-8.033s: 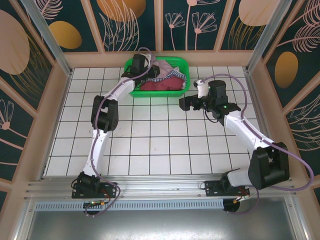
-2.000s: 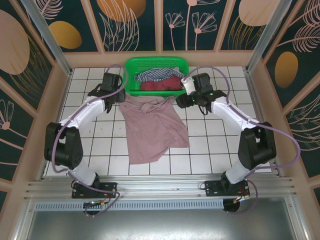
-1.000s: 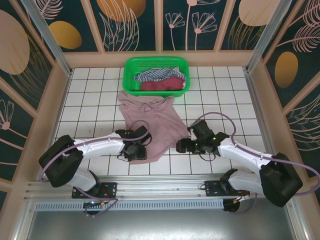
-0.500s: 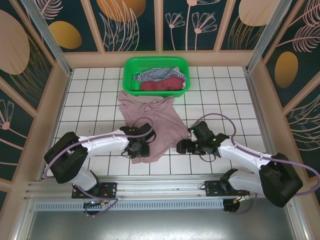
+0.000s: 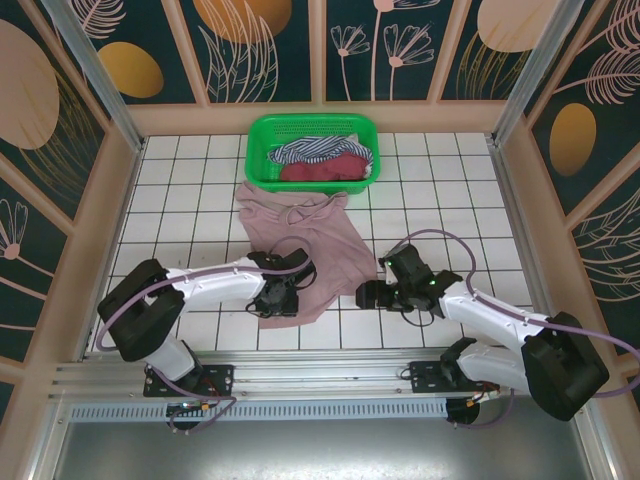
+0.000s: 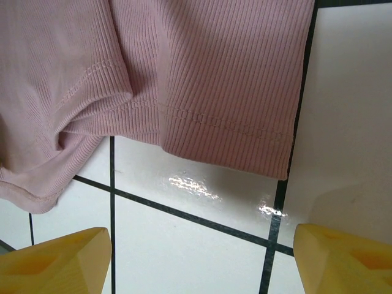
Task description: Fold and stack the tank tops
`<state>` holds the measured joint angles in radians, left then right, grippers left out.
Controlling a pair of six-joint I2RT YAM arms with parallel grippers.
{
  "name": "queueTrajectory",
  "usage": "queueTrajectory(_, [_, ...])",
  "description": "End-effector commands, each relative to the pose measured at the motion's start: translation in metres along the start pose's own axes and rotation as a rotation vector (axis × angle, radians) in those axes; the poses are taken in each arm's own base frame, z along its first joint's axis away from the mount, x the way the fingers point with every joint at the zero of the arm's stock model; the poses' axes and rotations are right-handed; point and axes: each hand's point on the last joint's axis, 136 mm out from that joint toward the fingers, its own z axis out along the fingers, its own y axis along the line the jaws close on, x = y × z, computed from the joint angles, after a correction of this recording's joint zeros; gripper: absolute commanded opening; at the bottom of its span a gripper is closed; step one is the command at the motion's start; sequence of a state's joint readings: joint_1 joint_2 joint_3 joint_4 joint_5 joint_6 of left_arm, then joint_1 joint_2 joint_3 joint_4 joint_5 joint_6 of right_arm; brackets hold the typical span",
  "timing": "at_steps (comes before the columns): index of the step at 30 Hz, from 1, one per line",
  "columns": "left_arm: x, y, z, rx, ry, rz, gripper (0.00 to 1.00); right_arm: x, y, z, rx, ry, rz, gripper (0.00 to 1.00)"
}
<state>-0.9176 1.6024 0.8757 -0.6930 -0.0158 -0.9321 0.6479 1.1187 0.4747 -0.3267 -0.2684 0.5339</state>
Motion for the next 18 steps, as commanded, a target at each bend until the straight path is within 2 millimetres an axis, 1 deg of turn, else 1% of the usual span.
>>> queueTrajectory(1, [0.002,0.0,0.002,-0.013,0.009,0.014,0.37,0.0,0.0,0.0,-0.019,-0.006,0.009,0.78])
queueTrajectory(5, [-0.003,-0.011,0.002,0.01,0.003,0.009,0.34,-0.003,0.0,-0.001,-0.023,-0.007,0.006,0.78])
queueTrajectory(10, [-0.002,-0.011,0.005,0.007,0.014,0.011,0.23,-0.006,-0.003,-0.002,-0.023,-0.008,0.003,0.78])
queueTrajectory(12, [-0.003,-0.009,0.003,-0.014,0.01,0.017,0.23,-0.007,-0.003,-0.002,-0.023,-0.008,0.002,0.78])
queueTrajectory(15, [-0.005,-0.007,-0.003,-0.03,0.004,0.034,0.25,-0.006,-0.004,-0.001,-0.027,-0.004,0.005,0.78])
queueTrajectory(18, [-0.007,-0.008,-0.009,-0.024,-0.006,0.032,0.23,-0.005,-0.005,-0.001,-0.028,-0.002,0.008,0.78])
